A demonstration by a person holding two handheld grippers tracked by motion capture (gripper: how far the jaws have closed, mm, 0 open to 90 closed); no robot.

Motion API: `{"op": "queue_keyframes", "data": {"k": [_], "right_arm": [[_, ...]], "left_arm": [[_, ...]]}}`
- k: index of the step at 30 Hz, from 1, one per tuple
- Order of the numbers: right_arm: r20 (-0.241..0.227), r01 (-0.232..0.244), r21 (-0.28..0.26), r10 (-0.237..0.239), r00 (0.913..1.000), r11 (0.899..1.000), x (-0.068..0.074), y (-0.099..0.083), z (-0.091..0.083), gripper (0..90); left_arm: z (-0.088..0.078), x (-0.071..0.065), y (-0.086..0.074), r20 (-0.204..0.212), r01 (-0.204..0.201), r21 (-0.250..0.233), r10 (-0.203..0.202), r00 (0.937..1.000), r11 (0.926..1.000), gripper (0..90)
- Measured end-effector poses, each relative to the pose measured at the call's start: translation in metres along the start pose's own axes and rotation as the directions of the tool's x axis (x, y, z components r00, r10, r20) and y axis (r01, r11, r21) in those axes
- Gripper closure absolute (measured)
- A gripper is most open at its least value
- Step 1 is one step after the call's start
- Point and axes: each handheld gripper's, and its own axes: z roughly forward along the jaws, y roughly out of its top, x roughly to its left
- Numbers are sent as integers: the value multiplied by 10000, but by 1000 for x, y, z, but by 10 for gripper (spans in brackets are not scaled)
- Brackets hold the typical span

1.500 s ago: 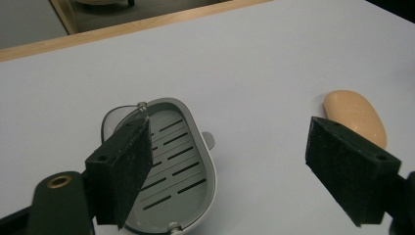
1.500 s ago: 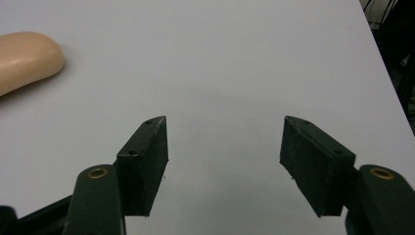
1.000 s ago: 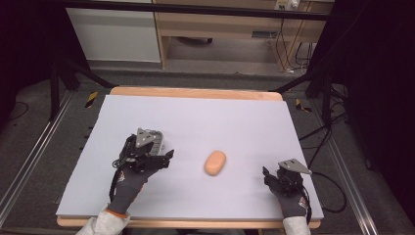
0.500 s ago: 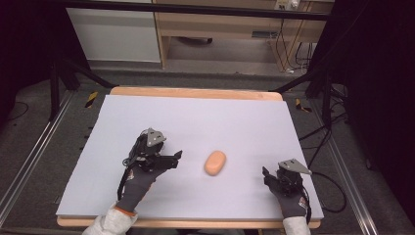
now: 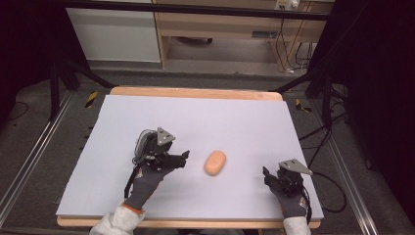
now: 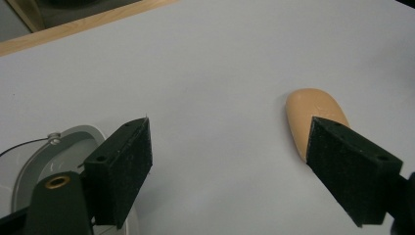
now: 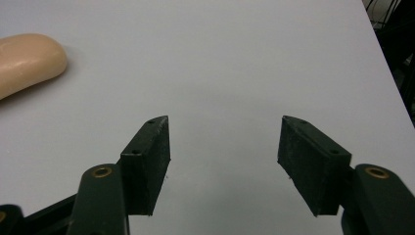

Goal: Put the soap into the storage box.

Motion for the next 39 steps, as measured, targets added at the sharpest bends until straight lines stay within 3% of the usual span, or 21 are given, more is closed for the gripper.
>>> {"op": "queue_keyframes", "data": {"k": [39], "right_arm": [[-184, 86, 2, -86, 9998, 10000, 1, 1, 1, 366]], "left_arm": [[37, -38, 15, 387, -464, 498, 445, 9983, 9977, 167]]}}
